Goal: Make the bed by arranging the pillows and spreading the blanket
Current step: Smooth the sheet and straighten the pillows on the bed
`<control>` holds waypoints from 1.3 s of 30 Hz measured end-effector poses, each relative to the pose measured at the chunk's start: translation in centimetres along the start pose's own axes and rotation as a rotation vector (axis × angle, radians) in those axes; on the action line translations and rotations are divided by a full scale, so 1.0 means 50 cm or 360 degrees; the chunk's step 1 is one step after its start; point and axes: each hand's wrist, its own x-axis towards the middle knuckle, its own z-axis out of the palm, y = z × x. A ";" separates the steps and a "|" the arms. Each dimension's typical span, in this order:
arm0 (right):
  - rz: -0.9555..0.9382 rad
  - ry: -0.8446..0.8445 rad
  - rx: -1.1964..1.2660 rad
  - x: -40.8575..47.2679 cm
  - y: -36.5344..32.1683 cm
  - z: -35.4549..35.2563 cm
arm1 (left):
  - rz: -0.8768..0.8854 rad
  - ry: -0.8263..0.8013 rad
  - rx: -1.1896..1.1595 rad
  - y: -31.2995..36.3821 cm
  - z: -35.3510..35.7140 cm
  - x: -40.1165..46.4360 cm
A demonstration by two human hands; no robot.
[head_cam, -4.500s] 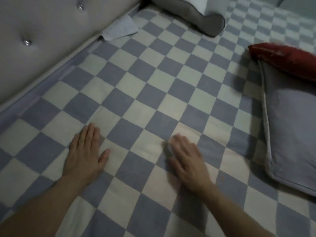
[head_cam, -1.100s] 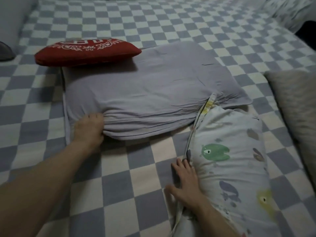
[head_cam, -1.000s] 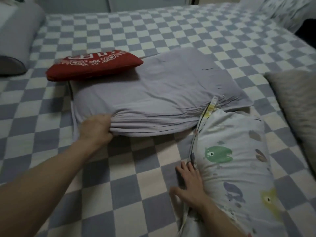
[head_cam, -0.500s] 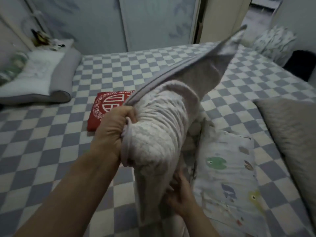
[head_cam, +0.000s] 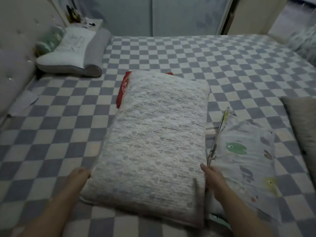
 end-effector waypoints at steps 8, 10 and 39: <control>-0.0124 0.0077 -0.0111 -0.003 -0.009 0.066 | 0.0110 -0.0057 0.0090 0.030 0.081 0.036; -0.0123 0.0055 0.0021 0.015 0.000 0.091 | 0.0030 -0.0098 -0.0097 0.019 0.102 0.054; -0.0550 -0.0790 -0.0370 -0.293 -0.063 0.736 | -0.0073 0.0869 0.0921 -0.269 -0.554 0.145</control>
